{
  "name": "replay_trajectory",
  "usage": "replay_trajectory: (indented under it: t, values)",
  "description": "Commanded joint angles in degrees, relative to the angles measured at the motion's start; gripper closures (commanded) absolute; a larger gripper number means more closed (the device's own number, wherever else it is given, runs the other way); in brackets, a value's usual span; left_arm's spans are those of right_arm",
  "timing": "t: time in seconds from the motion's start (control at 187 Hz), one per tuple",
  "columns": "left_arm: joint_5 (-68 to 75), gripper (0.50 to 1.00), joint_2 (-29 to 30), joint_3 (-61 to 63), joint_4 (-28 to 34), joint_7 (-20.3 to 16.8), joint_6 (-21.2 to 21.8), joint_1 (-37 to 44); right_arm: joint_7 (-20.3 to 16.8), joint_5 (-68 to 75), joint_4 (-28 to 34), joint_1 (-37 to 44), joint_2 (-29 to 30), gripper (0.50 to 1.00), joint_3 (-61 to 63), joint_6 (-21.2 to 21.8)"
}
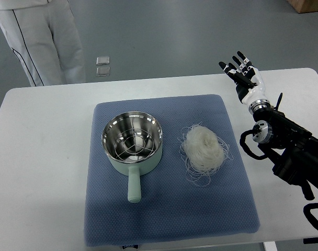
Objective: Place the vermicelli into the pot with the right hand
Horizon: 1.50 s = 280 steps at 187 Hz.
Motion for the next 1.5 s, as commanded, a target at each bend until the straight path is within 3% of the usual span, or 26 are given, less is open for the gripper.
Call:
replay_trajectory:
  t: [0.0,1.496]
  values:
    - [-0.01,0.5,0.0,0.0,-0.01,0.0,0.0,0.0,0.01,0.0,0.0,0.0,0.0,0.583,0.0,0.0]
    - [0.08,0.5,0.0,-0.09,-0.18,0.0,0.0,-0.09,0.1,0.0,0.09,0.18,-0.26,0.583,-0.09,0.18]
